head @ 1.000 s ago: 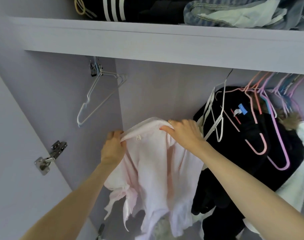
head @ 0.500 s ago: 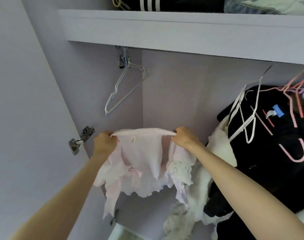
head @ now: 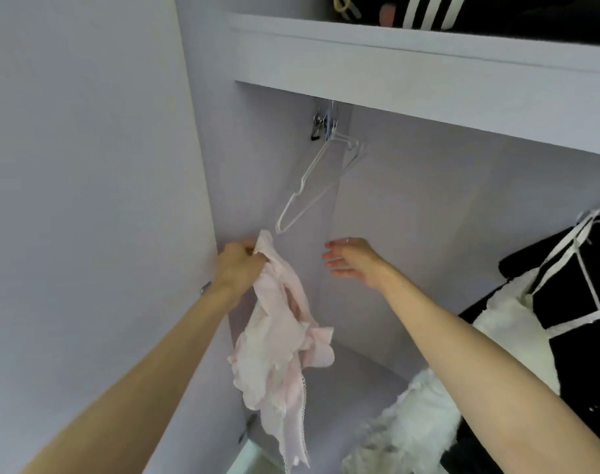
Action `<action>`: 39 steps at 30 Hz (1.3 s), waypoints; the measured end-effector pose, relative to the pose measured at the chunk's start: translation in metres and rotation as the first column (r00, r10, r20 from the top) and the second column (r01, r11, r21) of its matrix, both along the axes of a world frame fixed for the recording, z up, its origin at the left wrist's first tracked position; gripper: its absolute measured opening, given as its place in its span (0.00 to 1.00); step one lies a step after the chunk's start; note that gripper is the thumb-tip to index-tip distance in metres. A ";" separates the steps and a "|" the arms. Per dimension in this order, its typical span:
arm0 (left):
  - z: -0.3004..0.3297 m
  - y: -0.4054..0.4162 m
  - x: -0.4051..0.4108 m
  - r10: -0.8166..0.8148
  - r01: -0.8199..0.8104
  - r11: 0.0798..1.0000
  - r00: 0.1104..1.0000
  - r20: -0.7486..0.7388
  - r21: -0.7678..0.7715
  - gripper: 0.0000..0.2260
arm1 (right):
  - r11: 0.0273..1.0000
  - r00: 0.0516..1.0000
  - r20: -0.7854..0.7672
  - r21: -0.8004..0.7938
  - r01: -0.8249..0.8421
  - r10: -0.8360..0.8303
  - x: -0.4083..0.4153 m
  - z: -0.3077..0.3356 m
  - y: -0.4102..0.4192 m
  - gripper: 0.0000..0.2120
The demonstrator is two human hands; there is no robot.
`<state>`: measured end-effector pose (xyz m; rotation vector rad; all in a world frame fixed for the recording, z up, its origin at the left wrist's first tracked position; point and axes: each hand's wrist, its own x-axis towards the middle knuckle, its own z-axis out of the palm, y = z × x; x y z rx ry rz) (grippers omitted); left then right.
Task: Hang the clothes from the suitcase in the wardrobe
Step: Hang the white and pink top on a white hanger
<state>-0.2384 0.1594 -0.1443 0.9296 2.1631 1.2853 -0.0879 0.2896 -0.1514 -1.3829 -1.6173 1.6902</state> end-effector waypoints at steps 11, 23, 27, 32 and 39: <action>0.009 -0.002 -0.023 -0.150 0.124 0.981 0.973 -0.176 -0.150 0.06 | 0.929 0.971 -0.022 0.285 0.236 -0.240 -0.114 0.049 0.037 0.17; 0.009 -0.003 -0.018 -0.148 0.139 0.987 0.984 -0.103 -0.082 0.08 | 0.804 0.889 -0.077 0.398 0.443 -0.452 -0.091 0.058 0.036 0.12; 0.009 -0.005 -0.012 -0.157 0.153 0.987 0.984 -0.085 -0.056 0.05 | 0.743 0.874 -0.120 0.480 0.467 -0.471 -0.064 0.058 0.031 0.15; 0.006 -0.006 0.003 -0.084 0.083 0.996 0.996 -0.041 -0.023 0.04 | 0.721 0.882 -0.155 0.521 0.456 -0.445 -0.029 0.055 0.023 0.21; 0.000 -0.014 0.027 -0.048 0.043 0.998 0.992 -0.113 -0.049 0.08 | 0.650 0.827 -0.129 0.556 0.518 -0.548 0.018 0.027 -0.005 0.12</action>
